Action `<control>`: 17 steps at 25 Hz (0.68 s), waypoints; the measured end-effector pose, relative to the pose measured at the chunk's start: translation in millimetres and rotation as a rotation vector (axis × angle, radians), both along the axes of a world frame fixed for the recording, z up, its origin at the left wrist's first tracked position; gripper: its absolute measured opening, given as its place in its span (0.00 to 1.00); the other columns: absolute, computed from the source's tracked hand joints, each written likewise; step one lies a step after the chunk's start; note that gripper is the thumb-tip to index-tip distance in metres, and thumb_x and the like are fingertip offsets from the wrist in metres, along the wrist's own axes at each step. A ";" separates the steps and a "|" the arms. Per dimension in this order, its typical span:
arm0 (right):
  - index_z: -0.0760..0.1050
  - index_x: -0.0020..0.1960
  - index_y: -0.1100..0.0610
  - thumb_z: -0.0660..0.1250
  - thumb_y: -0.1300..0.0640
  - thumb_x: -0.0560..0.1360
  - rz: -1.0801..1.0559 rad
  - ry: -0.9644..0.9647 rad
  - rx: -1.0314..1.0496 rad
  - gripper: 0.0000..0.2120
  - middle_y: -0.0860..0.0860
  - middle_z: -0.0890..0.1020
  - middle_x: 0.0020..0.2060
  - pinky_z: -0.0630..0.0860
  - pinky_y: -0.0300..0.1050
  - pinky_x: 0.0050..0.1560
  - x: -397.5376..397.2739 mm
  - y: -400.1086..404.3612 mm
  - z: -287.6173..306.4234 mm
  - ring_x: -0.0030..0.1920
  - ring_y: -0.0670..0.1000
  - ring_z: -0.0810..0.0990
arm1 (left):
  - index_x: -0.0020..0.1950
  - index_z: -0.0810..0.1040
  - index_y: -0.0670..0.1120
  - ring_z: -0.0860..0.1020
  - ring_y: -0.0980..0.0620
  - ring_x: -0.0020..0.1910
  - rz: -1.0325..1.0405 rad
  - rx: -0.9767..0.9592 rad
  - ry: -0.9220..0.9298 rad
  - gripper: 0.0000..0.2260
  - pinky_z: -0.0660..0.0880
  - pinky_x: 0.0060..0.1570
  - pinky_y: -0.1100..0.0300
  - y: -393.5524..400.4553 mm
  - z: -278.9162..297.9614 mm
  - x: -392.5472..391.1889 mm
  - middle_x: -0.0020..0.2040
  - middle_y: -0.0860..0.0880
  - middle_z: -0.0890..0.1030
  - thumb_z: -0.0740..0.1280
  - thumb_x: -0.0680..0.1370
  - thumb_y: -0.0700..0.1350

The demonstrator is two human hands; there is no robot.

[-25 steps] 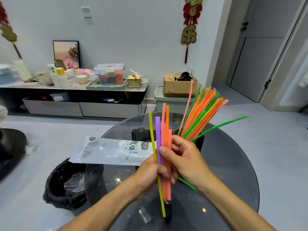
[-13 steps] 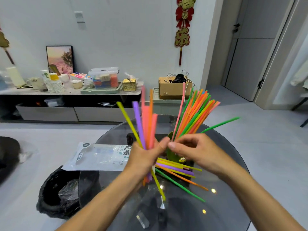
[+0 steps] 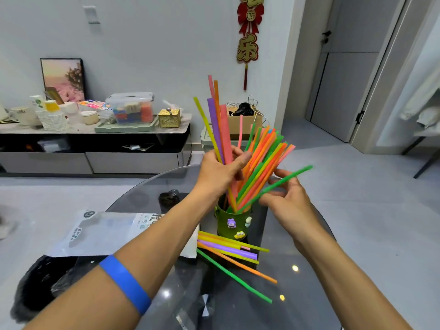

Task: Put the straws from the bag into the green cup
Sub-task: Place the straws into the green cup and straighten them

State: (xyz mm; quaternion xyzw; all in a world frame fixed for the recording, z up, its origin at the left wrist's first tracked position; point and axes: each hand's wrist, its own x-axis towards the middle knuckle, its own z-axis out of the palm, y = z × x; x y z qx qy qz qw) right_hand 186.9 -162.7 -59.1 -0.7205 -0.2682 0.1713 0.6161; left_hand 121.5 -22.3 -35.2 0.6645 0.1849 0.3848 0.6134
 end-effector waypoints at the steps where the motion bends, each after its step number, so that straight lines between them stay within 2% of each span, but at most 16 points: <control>1: 0.68 0.65 0.47 0.73 0.64 0.70 0.040 0.025 0.040 0.28 0.43 0.80 0.54 0.78 0.46 0.53 1.4 4.6 -0.9 0.52 0.44 0.81 | 0.43 0.77 0.43 0.78 0.47 0.30 -0.002 0.037 0.056 0.07 0.80 0.36 0.54 2.7 -6.9 -0.8 0.33 0.42 0.79 0.75 0.73 0.39; 3: 0.70 0.66 0.50 0.76 0.61 0.69 0.093 0.068 0.134 0.28 0.45 0.82 0.54 0.78 0.45 0.55 3.9 15.0 -1.3 0.54 0.45 0.82 | 0.46 0.78 0.43 0.82 0.51 0.36 0.007 0.087 0.130 0.11 0.83 0.42 0.55 10.0 -16.4 -3.6 0.39 0.42 0.83 0.77 0.69 0.35; 5: 0.71 0.65 0.52 0.77 0.60 0.69 0.122 0.108 0.204 0.28 0.45 0.85 0.53 0.79 0.43 0.55 7.3 26.1 -3.4 0.52 0.44 0.84 | 0.51 0.78 0.45 0.83 0.58 0.38 -0.038 0.170 0.194 0.15 0.82 0.44 0.61 12.9 -16.3 -7.1 0.42 0.47 0.84 0.76 0.69 0.32; 8: 0.72 0.64 0.55 0.78 0.65 0.65 0.213 0.152 0.276 0.30 0.47 0.86 0.48 0.79 0.37 0.44 13.1 37.2 -2.7 0.46 0.44 0.85 | 0.61 0.73 0.45 0.84 0.52 0.48 -0.133 0.261 0.324 0.24 0.81 0.51 0.57 15.1 -15.2 -11.5 0.51 0.48 0.84 0.73 0.68 0.31; 11: 0.72 0.61 0.58 0.65 0.70 0.59 0.347 0.208 0.299 0.30 0.47 0.85 0.38 0.77 0.35 0.36 18.2 33.9 -2.6 0.38 0.45 0.83 | 0.57 0.71 0.51 0.81 0.45 0.53 -0.009 0.308 0.442 0.22 0.79 0.54 0.45 14.8 -19.4 -11.2 0.52 0.47 0.82 0.71 0.64 0.42; 12: 0.72 0.61 0.57 0.62 0.70 0.58 0.400 0.208 0.270 0.31 0.47 0.86 0.38 0.77 0.36 0.36 19.9 29.3 -5.3 0.38 0.45 0.83 | 0.56 0.69 0.53 0.79 0.44 0.55 0.032 0.312 0.476 0.22 0.77 0.55 0.44 12.9 -19.2 -11.8 0.53 0.47 0.80 0.68 0.63 0.44; 13: 0.72 0.63 0.55 0.61 0.71 0.58 0.456 0.204 0.224 0.34 0.48 0.86 0.41 0.79 0.38 0.39 20.5 23.7 -7.1 0.42 0.46 0.84 | 0.57 0.68 0.54 0.76 0.43 0.57 0.048 0.329 0.508 0.23 0.75 0.57 0.44 8.5 -17.7 -14.0 0.56 0.47 0.77 0.65 0.63 0.46; 15: 0.70 0.68 0.53 0.65 0.70 0.59 0.541 0.182 0.111 0.38 0.50 0.86 0.52 0.81 0.50 0.54 21.0 13.6 -12.0 0.55 0.51 0.83 | 0.67 0.63 0.54 0.68 0.44 0.63 0.028 0.395 0.612 0.31 0.70 0.62 0.44 4.9 -18.5 -17.0 0.62 0.47 0.71 0.64 0.63 0.46; 16: 0.69 0.69 0.53 0.70 0.68 0.59 0.556 0.162 0.063 0.39 0.50 0.85 0.55 0.79 0.53 0.59 21.8 12.0 -16.4 0.59 0.52 0.82 | 0.71 0.60 0.54 0.67 0.45 0.65 -0.025 0.420 0.652 0.36 0.70 0.64 0.44 5.8 -21.8 -18.4 0.64 0.47 0.69 0.66 0.64 0.45; 17: 0.68 0.69 0.52 0.75 0.64 0.59 0.553 0.151 0.035 0.40 0.49 0.84 0.57 0.79 0.51 0.60 20.5 12.4 -19.4 0.60 0.50 0.81 | 0.74 0.57 0.55 0.68 0.47 0.66 -0.117 0.407 0.656 0.39 0.72 0.64 0.45 7.3 -25.0 -20.3 0.65 0.48 0.69 0.69 0.66 0.44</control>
